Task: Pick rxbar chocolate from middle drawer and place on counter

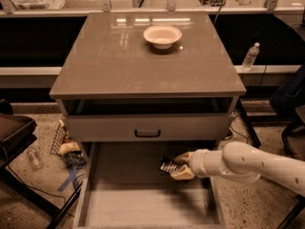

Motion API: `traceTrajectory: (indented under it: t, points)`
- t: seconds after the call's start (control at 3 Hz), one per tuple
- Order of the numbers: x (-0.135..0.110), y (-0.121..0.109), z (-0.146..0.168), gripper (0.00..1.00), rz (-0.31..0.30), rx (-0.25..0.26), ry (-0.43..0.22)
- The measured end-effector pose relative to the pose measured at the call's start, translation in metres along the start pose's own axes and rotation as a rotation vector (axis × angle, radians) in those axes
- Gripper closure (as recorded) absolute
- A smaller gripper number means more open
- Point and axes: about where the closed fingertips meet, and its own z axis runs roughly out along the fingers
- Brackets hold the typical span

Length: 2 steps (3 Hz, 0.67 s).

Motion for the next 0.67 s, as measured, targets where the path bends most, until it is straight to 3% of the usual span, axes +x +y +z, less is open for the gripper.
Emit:
traceTrajectory:
  t: [0.33,0.67]
  points:
    - [-0.022,0.001,-0.058,1.00,-0.046,-0.102,-0.001]
    - [-0.062,0.037,-0.132,1.00,-0.097,-0.208,-0.005]
